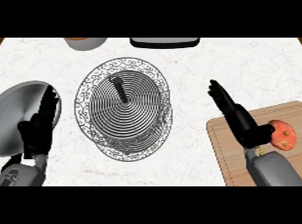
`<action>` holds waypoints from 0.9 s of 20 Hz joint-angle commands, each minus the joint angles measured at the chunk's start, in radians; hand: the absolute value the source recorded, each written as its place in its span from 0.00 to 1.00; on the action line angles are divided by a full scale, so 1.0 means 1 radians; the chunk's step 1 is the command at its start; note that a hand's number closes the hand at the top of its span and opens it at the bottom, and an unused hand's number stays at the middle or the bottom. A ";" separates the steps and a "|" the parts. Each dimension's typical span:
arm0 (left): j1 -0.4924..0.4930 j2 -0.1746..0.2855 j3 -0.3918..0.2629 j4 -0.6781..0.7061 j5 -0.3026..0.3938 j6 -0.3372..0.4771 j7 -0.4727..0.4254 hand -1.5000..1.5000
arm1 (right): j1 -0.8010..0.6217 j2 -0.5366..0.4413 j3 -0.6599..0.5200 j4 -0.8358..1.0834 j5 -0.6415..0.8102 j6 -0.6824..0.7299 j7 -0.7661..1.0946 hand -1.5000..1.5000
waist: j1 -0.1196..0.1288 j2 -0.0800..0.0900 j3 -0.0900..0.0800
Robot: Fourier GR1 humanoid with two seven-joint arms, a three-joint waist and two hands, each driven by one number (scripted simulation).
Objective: Pick the squash from the cutting board and place it in the tiered basket
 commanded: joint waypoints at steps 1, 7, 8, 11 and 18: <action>0.027 0.003 0.010 0.038 0.011 -0.045 0.000 0.50 | 0.023 -0.071 -0.118 -0.014 -0.015 -0.038 0.006 1.00 | 0.007 -0.035 0.004; 0.119 -0.035 -0.014 0.046 0.025 0.000 0.038 0.50 | 0.124 -0.350 -0.475 0.131 0.093 -0.392 0.075 1.00 | -0.153 -0.024 -0.012; 0.143 -0.047 -0.016 0.044 0.035 0.005 0.047 0.50 | 0.100 -0.286 -0.582 0.128 0.002 -0.482 0.081 0.00 | -0.148 -0.041 -0.001; 0.187 -0.065 -0.044 0.024 0.033 -0.002 0.043 0.50 | 0.126 -0.180 -0.738 0.089 -0.118 -0.608 0.025 0.00 | -0.092 -0.053 0.006; 0.161 -0.060 -0.067 0.005 0.004 -0.045 0.061 0.50 | 0.500 -0.189 -0.760 -0.327 -0.145 -0.522 0.130 0.00 | -0.023 -0.042 0.001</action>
